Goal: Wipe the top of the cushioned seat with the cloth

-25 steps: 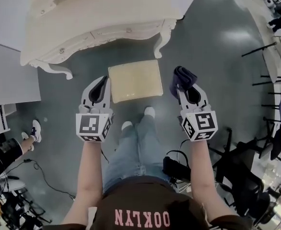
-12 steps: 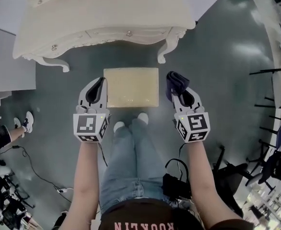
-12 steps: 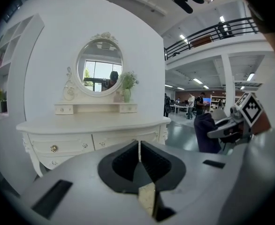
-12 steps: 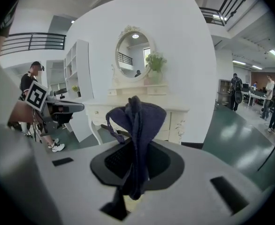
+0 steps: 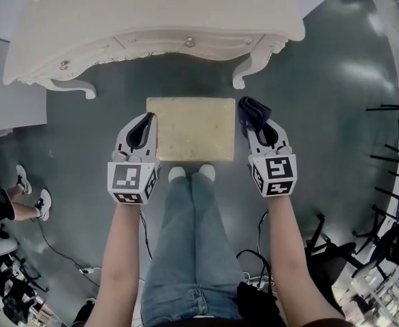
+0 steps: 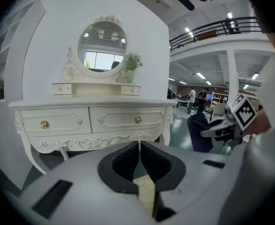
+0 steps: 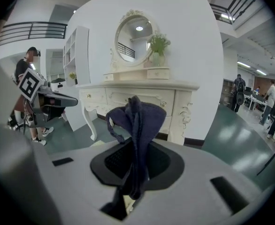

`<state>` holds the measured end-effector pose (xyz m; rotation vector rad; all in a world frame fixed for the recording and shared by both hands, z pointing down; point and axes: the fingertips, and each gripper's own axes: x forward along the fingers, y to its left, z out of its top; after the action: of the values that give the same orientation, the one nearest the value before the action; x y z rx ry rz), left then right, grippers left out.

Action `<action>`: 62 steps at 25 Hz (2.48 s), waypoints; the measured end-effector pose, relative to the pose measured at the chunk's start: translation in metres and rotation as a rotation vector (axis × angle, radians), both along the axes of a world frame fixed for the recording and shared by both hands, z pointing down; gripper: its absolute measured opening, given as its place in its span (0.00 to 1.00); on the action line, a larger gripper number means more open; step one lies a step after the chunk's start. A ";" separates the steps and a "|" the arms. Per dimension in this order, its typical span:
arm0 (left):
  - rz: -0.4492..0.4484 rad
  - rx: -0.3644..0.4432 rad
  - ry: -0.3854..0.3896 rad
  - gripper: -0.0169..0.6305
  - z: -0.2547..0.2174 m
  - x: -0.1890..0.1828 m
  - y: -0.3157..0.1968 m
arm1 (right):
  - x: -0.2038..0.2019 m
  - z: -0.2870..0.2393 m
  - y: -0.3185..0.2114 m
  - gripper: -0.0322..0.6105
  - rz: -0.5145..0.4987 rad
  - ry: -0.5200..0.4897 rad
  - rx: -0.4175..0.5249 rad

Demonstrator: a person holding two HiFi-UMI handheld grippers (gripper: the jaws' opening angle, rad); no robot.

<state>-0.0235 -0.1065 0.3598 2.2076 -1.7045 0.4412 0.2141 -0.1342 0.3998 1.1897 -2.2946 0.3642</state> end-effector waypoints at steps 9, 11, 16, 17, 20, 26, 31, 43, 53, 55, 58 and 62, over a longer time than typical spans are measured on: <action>-0.039 -0.076 0.018 0.05 0.068 -0.028 -0.006 | -0.009 0.091 -0.020 0.12 -0.048 0.119 -0.069; -0.060 -0.082 0.024 0.05 0.079 -0.035 -0.008 | -0.009 0.110 -0.026 0.12 -0.048 0.130 -0.099; -0.078 -0.120 0.023 0.05 0.107 -0.041 -0.010 | -0.002 0.148 -0.039 0.12 -0.031 0.132 -0.189; -0.075 -0.126 0.020 0.05 0.111 -0.041 -0.011 | -0.002 0.155 -0.042 0.12 -0.036 0.138 -0.208; -0.069 -0.142 0.016 0.05 0.119 -0.042 -0.013 | -0.003 0.176 -0.048 0.12 -0.058 0.166 -0.261; -0.057 -0.164 0.016 0.05 0.129 -0.039 -0.014 | -0.004 0.207 -0.058 0.12 -0.108 0.254 -0.315; -0.063 -0.175 0.031 0.05 0.135 -0.033 -0.013 | -0.008 0.230 -0.064 0.12 -0.113 0.268 -0.359; -0.026 -0.189 0.013 0.05 0.144 -0.030 -0.011 | -0.029 0.258 -0.052 0.12 -0.104 0.200 -0.491; -0.031 -0.200 0.024 0.05 0.148 -0.028 -0.004 | -0.033 0.258 -0.041 0.12 -0.252 0.301 -0.448; -0.030 -0.197 0.022 0.05 0.147 -0.028 -0.004 | -0.033 0.257 -0.038 0.12 -0.277 0.319 -0.437; -0.034 -0.192 0.022 0.05 0.146 -0.029 -0.004 | -0.033 0.257 -0.032 0.12 -0.298 0.324 -0.431; -0.031 -0.189 0.022 0.05 0.145 -0.028 -0.002 | -0.031 0.257 -0.023 0.12 -0.302 0.319 -0.424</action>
<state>-0.0512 -0.1082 0.5048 2.0419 -1.6128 0.5441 0.1829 -0.1569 0.6566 0.6290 -1.9508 0.4785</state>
